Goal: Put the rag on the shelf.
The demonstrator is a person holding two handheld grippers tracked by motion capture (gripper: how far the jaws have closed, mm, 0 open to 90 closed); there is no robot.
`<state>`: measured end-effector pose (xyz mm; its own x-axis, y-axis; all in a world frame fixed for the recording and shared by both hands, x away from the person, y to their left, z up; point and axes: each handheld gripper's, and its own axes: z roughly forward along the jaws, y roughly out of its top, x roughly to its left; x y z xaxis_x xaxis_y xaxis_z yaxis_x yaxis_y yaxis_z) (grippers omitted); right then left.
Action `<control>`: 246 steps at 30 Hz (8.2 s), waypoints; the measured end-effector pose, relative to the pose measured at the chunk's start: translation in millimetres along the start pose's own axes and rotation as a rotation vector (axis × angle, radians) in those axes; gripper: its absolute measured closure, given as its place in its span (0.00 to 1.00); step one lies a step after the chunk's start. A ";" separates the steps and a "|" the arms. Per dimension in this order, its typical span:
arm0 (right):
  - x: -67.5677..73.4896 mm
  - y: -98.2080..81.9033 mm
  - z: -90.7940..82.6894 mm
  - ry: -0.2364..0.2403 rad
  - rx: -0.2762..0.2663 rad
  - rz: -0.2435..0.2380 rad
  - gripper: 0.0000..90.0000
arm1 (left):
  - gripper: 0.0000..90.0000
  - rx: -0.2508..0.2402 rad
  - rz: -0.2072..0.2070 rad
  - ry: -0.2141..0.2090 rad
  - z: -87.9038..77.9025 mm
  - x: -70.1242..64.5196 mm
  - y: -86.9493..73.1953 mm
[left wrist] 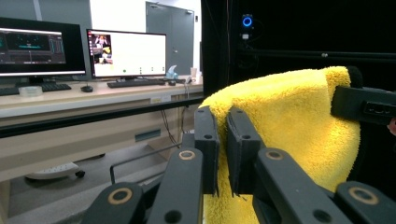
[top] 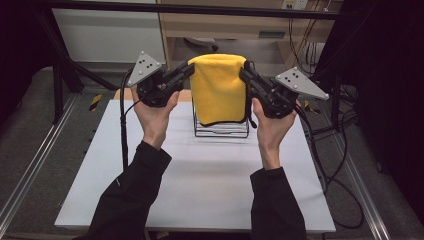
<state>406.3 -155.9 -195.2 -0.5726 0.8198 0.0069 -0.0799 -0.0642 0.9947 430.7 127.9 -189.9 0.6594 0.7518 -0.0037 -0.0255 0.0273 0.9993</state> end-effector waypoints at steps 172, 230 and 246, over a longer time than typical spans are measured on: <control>-51.7 -62.5 20.4 0.111 0.261 -0.077 0.88 | 0.78 0.276 0.058 -0.189 19.1 26.7 -27.5; -56.2 -96.5 7.5 0.130 0.407 0.033 0.73 | 0.71 0.471 0.067 -0.128 36.2 22.0 -96.2; -50.2 -105.1 -27.5 0.151 0.464 0.056 0.19 | 0.28 0.554 0.054 -0.117 -20.8 34.0 -128.1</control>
<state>421.1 -205.9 -302.9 -0.6804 0.7284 0.0809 0.3065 0.1825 0.9342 440.8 163.7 -318.9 0.7477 0.6637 0.0203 0.3156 -0.3822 0.8685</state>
